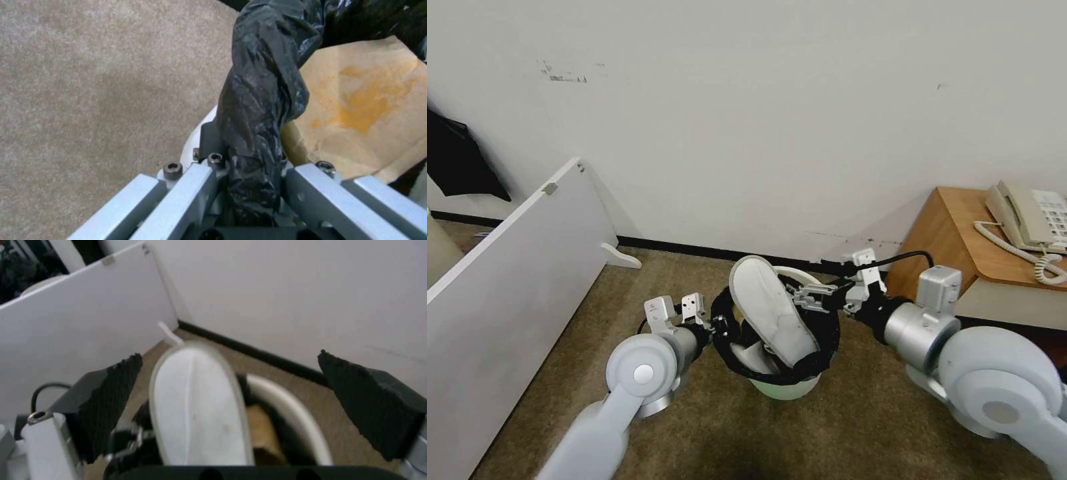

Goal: Pick up the trash bin, then pick up the garbage from the floor and place it into the trash bin.

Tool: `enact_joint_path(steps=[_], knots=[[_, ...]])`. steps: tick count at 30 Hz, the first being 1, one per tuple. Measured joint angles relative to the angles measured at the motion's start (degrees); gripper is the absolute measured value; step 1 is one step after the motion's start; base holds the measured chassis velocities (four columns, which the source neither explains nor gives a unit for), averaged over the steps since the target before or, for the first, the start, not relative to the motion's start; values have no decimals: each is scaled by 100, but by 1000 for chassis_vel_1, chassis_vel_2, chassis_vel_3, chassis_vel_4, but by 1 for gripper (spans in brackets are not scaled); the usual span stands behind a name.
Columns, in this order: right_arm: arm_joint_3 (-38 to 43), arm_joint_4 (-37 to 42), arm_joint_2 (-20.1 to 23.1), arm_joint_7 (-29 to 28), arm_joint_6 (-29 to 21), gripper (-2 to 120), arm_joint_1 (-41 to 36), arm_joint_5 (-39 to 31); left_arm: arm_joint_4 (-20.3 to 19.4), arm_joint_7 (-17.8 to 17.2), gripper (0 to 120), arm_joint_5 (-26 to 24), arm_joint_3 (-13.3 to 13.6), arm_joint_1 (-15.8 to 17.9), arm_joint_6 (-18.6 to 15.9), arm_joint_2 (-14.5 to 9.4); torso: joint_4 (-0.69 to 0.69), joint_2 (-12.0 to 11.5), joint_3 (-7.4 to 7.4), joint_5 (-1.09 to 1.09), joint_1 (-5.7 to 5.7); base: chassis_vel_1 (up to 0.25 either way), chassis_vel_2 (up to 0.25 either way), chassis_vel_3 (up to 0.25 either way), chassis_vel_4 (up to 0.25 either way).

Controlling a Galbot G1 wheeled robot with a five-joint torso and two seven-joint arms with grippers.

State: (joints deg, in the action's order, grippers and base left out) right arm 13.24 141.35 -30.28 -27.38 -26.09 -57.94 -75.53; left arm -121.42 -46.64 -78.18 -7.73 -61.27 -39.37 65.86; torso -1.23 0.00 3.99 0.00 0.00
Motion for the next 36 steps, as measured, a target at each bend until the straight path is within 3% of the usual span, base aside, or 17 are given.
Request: enact_joint_path(steps=[13, 18, 26, 36], knots=[[1326, 56, 66, -11, 130, 100, -1343, 485, -254, 110, 1, 228, 33, -305, -29, -217, -1, 0, 0, 0, 0, 0, 0, 0, 0], [1763, -4, -346, 254, 128, 100, -2262, 1451, -404, 250, 1, 482, 34, -442, -33, -308, 0, 0, 0, 1, 0, 0, 0, 0, 0], [2012, 3, -898, 699, 71, 100, -2997, 2237, -496, 481, 1, 749, -33, -511, -29, -414, 0, 0, -1, 1, 0, 0, 0, 0, 0], [2774, 183, -1472, 1839, 216, 100, -4325, 3852, -477, 889, 1, 1331, -29, -574, -29, -362, -1, 0, -1, 0, 0, 0, 0, 0, 0]])
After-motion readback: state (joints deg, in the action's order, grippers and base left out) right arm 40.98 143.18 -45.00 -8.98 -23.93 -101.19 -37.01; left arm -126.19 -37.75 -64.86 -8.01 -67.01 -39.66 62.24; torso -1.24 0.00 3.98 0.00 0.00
